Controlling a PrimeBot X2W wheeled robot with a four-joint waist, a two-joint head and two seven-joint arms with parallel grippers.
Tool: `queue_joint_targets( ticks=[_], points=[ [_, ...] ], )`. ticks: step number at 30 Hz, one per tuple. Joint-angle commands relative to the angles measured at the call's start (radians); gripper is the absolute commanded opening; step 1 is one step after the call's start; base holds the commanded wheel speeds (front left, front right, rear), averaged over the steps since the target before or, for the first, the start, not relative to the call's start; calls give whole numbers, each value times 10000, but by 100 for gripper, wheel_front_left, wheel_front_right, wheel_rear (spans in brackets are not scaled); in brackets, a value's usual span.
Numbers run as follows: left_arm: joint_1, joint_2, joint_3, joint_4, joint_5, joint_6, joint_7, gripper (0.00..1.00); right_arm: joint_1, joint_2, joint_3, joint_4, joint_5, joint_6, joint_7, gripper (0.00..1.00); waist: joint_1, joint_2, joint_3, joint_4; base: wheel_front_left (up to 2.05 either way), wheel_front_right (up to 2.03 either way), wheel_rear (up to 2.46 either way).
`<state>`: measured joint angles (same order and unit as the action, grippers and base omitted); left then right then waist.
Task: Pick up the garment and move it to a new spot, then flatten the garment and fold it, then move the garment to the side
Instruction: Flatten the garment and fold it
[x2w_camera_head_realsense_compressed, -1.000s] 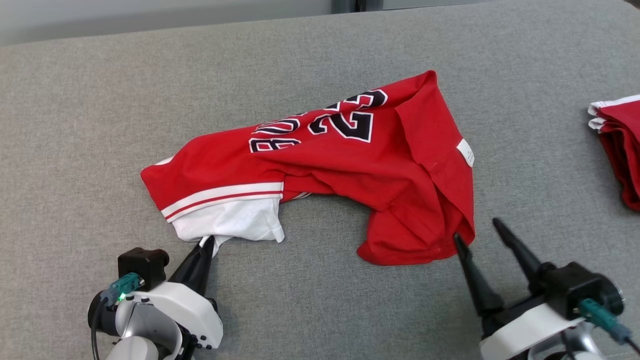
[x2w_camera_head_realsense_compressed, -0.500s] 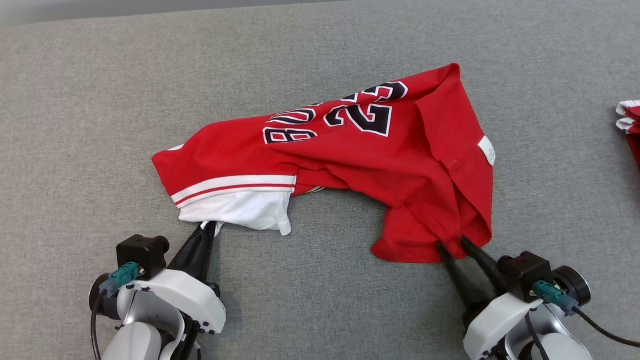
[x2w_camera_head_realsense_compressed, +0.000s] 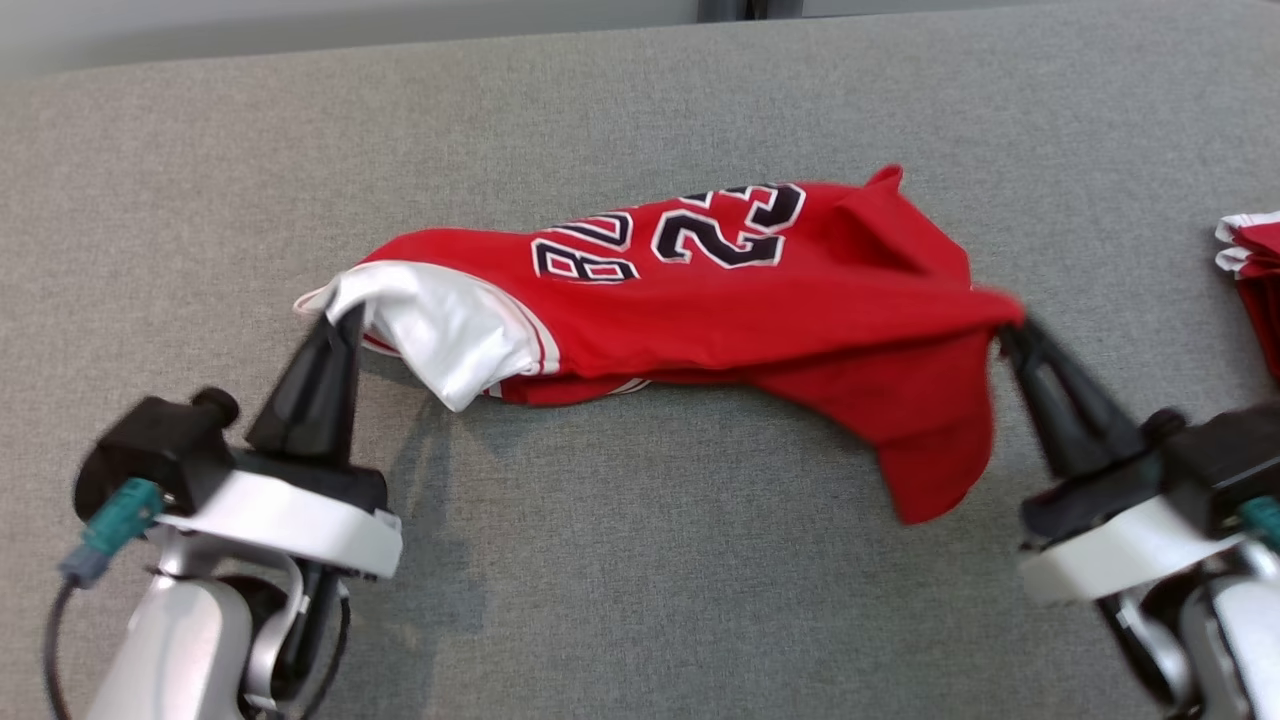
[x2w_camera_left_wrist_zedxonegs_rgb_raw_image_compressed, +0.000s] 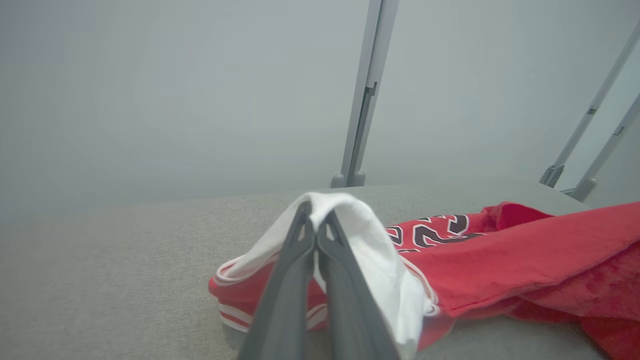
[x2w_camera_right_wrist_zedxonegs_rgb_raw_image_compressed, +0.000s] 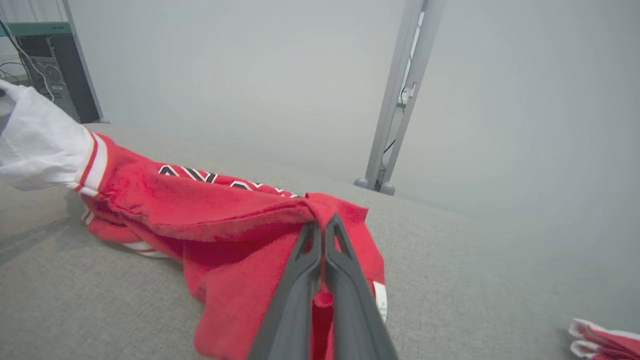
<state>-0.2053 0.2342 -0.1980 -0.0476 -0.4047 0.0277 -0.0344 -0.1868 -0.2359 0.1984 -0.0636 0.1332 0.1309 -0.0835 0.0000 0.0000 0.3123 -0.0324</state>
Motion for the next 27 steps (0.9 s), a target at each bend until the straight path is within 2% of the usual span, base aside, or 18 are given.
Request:
queue_joint_targets(
  ticks=[1,8,16,21,27],
  points=[
    [-361,178,138,-584,87,78,76,0,-376,-185,-375,-502,-97,-3,96,0,0,0,-153,-9,0,0,0],
    [-1303,601,512,-1778,98,59,349,0,-1467,-614,-1393,-1419,-156,-3,429,0,0,0,-492,53,0,0,0],
    [-3503,1206,1016,-2954,446,101,664,0,-3396,-1443,-2284,-1702,308,-3,739,0,0,0,-908,205,0,0,0],
    [-5070,1502,1098,-3332,652,5,917,0,-4229,-1707,-2460,-1879,537,-3,933,0,0,0,-1098,237,0,0,0],
    [-6365,1644,752,-2937,804,-261,1264,0,-4809,-1831,-2164,-1534,958,-3,1135,0,0,0,-1082,179,0,0,0]
  ],
)
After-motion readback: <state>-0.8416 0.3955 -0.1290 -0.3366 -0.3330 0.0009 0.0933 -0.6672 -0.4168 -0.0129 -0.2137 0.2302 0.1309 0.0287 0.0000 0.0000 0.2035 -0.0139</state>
